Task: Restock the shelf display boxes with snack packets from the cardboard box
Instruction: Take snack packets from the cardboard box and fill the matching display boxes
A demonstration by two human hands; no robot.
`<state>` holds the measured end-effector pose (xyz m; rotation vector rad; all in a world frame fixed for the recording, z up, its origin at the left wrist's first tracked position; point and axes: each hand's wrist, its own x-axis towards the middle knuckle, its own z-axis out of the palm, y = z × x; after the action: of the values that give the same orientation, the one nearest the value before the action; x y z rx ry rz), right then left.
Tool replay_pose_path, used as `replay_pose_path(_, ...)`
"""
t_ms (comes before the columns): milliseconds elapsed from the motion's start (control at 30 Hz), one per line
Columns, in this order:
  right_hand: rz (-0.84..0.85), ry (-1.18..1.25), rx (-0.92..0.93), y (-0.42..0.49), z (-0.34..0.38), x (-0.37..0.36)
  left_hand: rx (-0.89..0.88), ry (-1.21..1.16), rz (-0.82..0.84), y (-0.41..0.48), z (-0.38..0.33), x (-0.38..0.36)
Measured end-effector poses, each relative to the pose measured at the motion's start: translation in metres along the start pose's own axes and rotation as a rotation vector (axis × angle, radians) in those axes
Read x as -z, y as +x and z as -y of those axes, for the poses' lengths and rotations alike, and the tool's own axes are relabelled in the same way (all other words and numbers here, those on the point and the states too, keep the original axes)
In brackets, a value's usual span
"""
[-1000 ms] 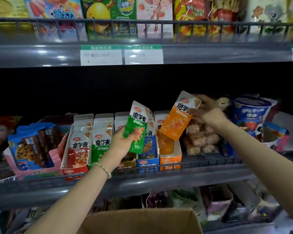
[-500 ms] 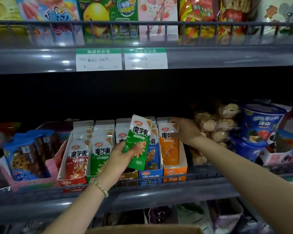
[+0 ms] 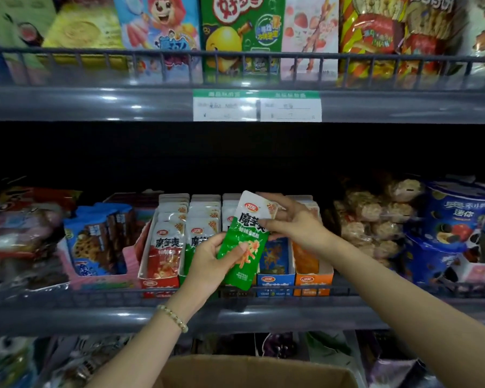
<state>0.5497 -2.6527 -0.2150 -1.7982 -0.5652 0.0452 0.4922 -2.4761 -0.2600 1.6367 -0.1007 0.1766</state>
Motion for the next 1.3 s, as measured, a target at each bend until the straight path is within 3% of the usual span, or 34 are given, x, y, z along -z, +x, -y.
replay_pose_path(100,-0.028,0.021,0.018,0.008,0.009,-0.021,-0.091,0.193,-0.042,-0.008,0.005,0.028)
replay_pose_path(233,-0.239,0.103,0.033,0.029,0.016,-0.037,-0.274,0.834,-0.160,-0.016,0.023,0.082)
replay_pose_path(333,-0.307,0.055,0.025,0.045,0.019,-0.049,-0.294,0.958,-0.105,-0.021,0.033,0.105)
replay_pose_path(633,-0.144,-0.381,0.031,0.054,-0.004,-0.092,-0.277,0.970,-0.074,-0.019,0.055,0.114)
replay_pose_path(767,0.011,-0.545,0.034,0.053,-0.017,-0.102,-0.261,0.963,-0.086,-0.017,0.059,0.113)
replay_pose_path(933,0.011,-0.795,0.025,0.052,-0.020,-0.102,-0.233,0.933,-0.060,-0.020,0.056,0.111)
replay_pose_path(1167,-0.027,-0.680,0.075,-0.010,-0.012,-0.097,-0.305,0.916,-0.094,-0.058,0.050,0.110)
replay_pose_path(1300,0.064,-0.585,0.056,-0.080,-0.024,-0.098,-0.321,0.832,-0.041,-0.103,0.071,0.101)
